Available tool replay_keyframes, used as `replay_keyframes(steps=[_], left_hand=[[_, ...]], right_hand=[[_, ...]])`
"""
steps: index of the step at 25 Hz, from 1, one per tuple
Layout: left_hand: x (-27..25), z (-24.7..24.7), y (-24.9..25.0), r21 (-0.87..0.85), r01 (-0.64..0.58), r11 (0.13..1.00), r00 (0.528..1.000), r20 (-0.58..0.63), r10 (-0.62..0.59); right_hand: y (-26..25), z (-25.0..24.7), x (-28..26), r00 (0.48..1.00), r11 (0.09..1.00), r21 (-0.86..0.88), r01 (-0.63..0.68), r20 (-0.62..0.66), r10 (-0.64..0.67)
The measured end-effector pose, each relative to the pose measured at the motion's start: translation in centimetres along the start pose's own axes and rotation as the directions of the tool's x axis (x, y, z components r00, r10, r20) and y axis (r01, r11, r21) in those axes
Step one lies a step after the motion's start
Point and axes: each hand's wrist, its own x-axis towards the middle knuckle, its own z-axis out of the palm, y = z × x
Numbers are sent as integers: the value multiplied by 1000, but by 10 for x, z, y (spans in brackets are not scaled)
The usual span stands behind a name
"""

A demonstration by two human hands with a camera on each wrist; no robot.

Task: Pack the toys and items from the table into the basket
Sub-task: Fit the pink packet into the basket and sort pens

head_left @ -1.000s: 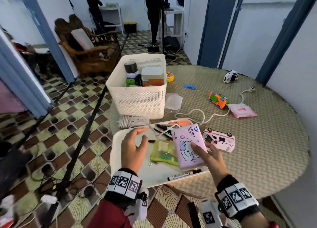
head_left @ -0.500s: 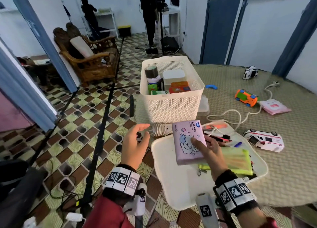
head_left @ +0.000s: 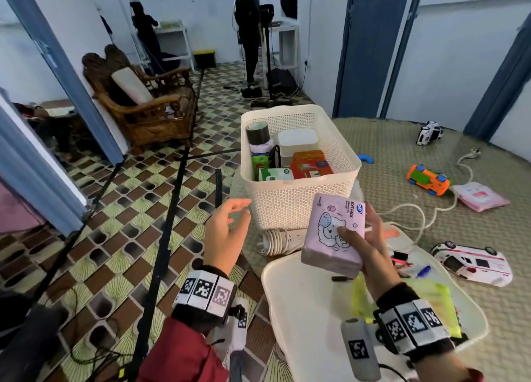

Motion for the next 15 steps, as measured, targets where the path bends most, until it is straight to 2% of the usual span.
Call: replay_keyframes(steps=[8,12,15], left_hand=[[64,4,-19,-44,-63,997,998,-8,63],[107,6,-33,-66,-64,996,998,4,65],[154,10,-51,-95,-83,992,996,30,86]], right_hand=[[-28,20,50,998,998,-42,46,52,-44],[-35,39,81,997,989,-130,75,15,-74],[-45,64,112,991,976,-189,106,-58,-119]])
